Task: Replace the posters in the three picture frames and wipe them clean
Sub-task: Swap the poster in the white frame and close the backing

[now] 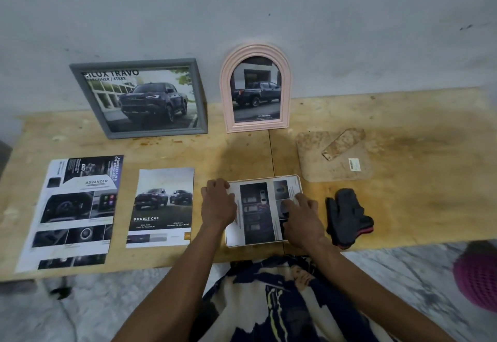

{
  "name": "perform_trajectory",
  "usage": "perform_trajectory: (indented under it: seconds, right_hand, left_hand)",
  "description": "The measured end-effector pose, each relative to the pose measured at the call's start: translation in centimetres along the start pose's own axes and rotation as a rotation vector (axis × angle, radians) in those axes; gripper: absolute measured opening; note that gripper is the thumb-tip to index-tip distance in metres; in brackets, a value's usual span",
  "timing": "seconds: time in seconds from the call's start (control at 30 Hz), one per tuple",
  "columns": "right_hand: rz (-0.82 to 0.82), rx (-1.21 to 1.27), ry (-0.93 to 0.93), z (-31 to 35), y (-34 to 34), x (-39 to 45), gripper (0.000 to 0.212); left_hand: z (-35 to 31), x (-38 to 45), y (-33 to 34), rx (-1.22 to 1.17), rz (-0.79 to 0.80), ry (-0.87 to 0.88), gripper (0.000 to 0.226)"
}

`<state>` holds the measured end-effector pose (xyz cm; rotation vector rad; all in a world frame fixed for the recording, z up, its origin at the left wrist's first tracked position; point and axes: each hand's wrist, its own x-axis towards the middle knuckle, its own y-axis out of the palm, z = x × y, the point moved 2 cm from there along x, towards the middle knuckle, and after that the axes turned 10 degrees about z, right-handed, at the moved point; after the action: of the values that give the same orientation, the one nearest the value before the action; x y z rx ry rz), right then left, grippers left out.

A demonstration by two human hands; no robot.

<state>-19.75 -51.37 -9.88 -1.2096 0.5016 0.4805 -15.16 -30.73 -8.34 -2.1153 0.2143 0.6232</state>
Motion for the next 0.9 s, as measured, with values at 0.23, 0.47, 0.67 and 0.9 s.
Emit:
perform_trajectory:
  seconds: [0.23, 0.47, 0.67, 0.9]
  right_hand:
    - [-0.008, -0.034, 0.038, 0.5, -0.3, -0.4, 0.047]
    - [0.010, -0.035, 0.041, 0.6, -0.7, -0.6, 0.045]
    - [0.021, 0.003, 0.040, 0.4, -0.7, -0.4, 0.049]
    - [0.022, 0.059, 0.059, 0.2, -0.8, -0.1, 0.047]
  left_hand:
    - [0.5, 1.0, 0.0, 0.110, 0.082, -0.055, 0.038]
    - [0.4, 1.3, 0.2, -0.031, 0.038, -0.036, 0.005]
    - [0.5, 0.1, 0.3, -0.182, 0.018, -0.037, 0.021]
    - [1.4, -3.7, 1.2, -0.232, 0.086, 0.091, 0.005]
